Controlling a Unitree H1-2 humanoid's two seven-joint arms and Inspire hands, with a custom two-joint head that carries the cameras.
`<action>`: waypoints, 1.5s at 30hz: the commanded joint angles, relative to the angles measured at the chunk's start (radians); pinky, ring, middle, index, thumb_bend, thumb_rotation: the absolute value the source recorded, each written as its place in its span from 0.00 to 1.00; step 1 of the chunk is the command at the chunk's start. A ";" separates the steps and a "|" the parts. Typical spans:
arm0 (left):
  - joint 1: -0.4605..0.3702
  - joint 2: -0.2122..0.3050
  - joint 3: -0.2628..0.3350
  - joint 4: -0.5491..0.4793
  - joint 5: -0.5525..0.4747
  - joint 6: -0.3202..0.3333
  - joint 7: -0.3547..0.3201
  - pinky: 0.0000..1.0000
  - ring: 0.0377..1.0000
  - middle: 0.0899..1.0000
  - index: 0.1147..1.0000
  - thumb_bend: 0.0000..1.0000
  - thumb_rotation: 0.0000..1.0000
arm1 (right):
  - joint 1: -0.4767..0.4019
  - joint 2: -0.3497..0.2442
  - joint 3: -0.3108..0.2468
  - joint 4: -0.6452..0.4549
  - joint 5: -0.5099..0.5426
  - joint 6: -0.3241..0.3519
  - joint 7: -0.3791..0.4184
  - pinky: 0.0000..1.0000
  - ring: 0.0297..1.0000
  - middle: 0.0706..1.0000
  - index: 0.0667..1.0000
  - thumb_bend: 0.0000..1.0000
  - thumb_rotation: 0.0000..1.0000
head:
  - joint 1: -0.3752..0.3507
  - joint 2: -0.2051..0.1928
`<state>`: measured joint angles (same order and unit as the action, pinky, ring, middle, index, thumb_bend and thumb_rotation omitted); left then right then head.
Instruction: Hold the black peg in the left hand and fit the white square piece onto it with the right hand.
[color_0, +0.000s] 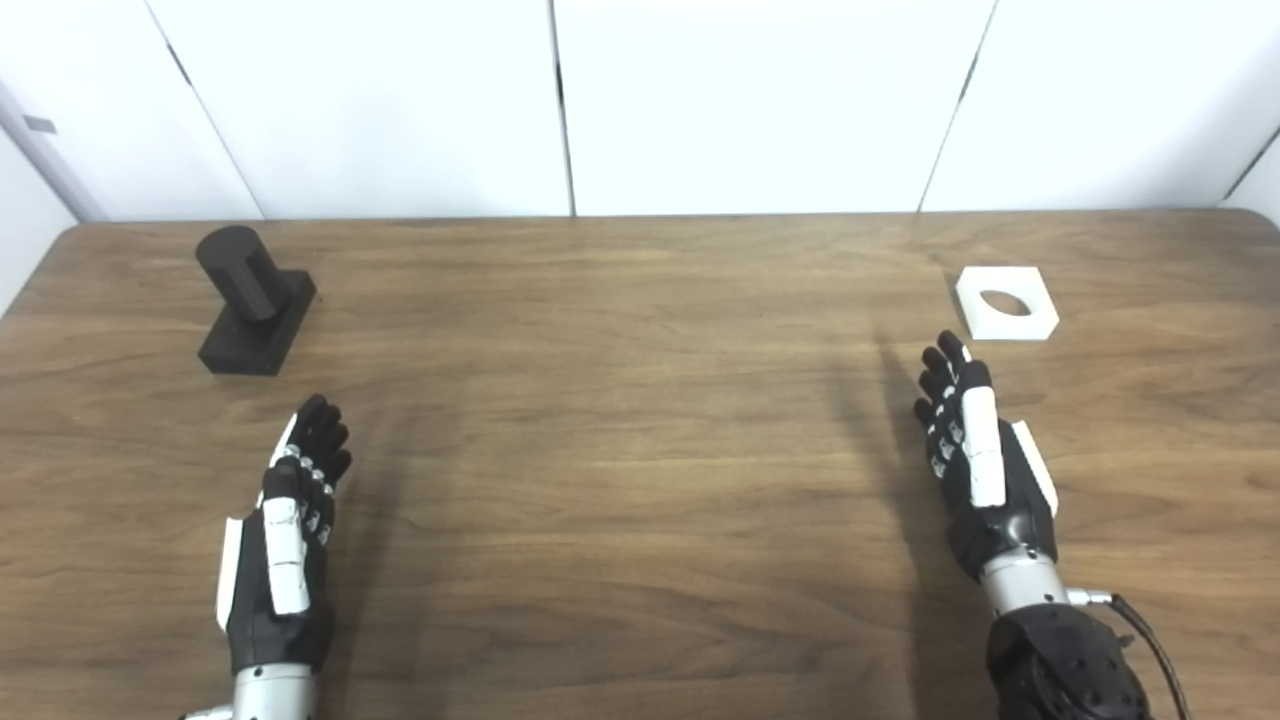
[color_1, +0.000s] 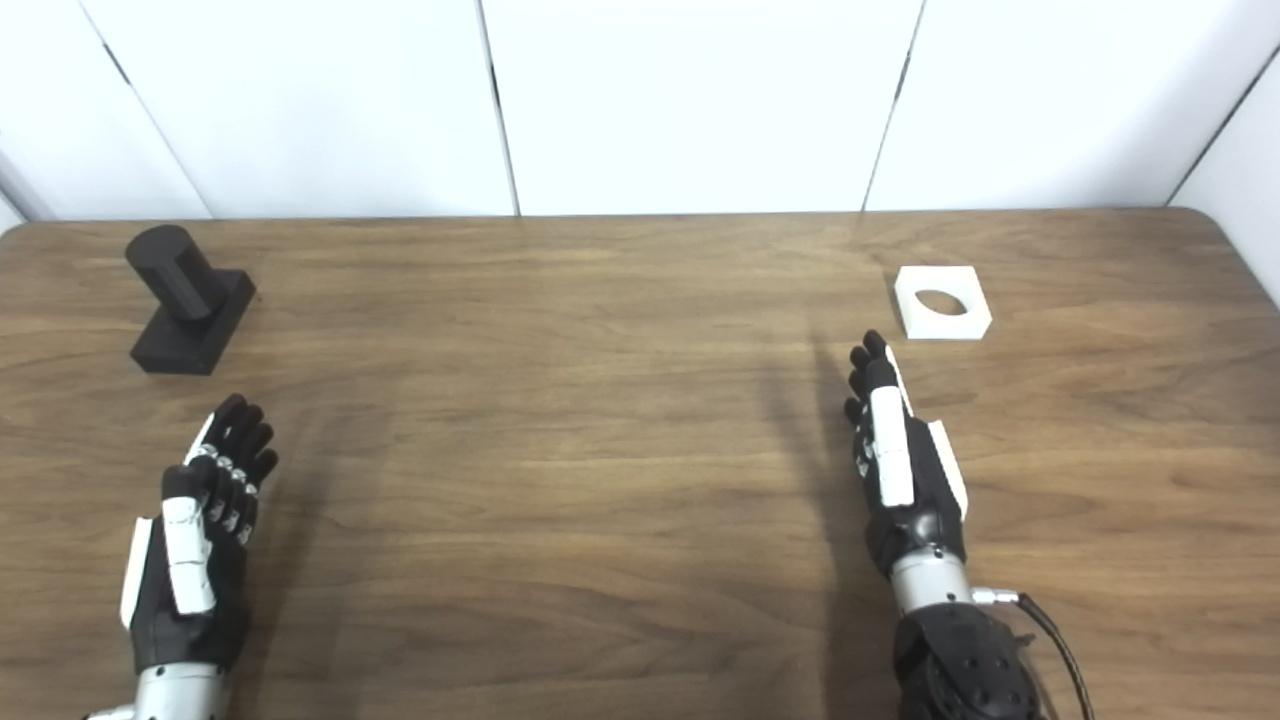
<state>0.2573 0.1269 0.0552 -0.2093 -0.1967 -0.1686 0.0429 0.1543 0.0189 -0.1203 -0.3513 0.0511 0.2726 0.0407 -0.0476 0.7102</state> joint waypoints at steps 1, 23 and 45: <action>-0.027 -0.046 0.001 -0.001 0.019 -0.007 0.007 0.95 0.94 0.93 0.92 0.61 0.95 | 0.049 -0.032 -0.001 -0.028 0.003 -0.036 0.008 1.00 1.00 0.99 1.00 0.54 1.00 | 0.000 0.001; -0.029 -0.048 -0.006 0.005 0.040 0.001 0.009 0.95 0.95 0.94 0.92 0.66 0.92 | 0.048 -0.041 -0.005 -0.030 0.007 -0.021 0.012 1.00 1.00 0.98 1.00 0.54 1.00 | 0.053 -0.008; -0.023 -0.145 -0.129 0.018 0.184 -0.009 0.132 0.89 0.89 0.89 0.87 0.58 0.87 | 0.037 -0.110 -0.067 -0.002 0.103 -0.018 0.089 1.00 1.00 1.00 1.00 0.50 1.00 | 0.456 -0.142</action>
<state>0.2498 0.1085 -0.0624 -0.2184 -0.0262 -0.1435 0.1580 0.1563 -0.0544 -0.1828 -0.3460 0.1332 0.2942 0.1153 0.4080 0.5677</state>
